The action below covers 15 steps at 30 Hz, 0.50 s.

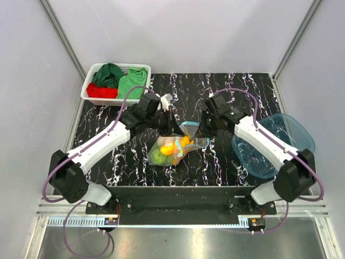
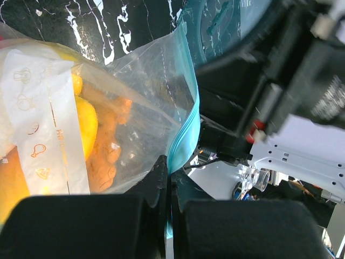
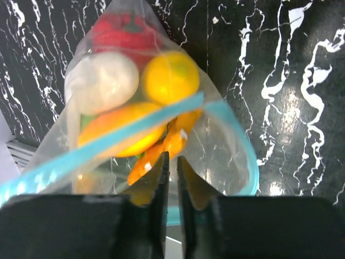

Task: Open the zip-top bag and remove the fake food

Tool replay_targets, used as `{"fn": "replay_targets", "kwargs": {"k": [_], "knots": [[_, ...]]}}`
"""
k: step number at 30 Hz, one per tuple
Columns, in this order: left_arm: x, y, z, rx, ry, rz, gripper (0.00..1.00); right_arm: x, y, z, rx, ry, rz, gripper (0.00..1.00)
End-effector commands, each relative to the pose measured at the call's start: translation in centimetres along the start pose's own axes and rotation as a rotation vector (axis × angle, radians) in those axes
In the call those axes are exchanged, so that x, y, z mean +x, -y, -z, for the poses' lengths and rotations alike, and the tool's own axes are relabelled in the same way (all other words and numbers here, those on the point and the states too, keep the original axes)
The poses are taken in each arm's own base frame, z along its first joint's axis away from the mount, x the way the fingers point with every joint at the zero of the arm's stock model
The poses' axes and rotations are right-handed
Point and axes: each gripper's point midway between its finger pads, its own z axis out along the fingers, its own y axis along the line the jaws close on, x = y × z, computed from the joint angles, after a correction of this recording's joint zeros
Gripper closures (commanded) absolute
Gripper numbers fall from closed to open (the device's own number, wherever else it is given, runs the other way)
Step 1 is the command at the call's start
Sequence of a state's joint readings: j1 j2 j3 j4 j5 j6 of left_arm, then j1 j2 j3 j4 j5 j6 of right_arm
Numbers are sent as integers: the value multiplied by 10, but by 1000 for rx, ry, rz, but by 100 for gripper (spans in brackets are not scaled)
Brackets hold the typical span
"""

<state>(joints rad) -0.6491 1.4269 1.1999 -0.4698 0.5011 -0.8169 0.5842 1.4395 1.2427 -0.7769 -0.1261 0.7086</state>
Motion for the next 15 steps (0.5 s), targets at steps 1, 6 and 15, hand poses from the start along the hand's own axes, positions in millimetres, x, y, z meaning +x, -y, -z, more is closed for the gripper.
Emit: {"fn": "replay_targets", "kwargs": {"k": [1,6,15], "knots": [[-6,17,1,58,13,-30,100,-15,-12,-10,-78,-1,28,80],[-8,21,0,69,9,-31,100,4,-17,-23,-136,-101,27,70],[-6,23,-4,74,-2,-32,100,36,2,-33,-134,-173,-45,57]]}}
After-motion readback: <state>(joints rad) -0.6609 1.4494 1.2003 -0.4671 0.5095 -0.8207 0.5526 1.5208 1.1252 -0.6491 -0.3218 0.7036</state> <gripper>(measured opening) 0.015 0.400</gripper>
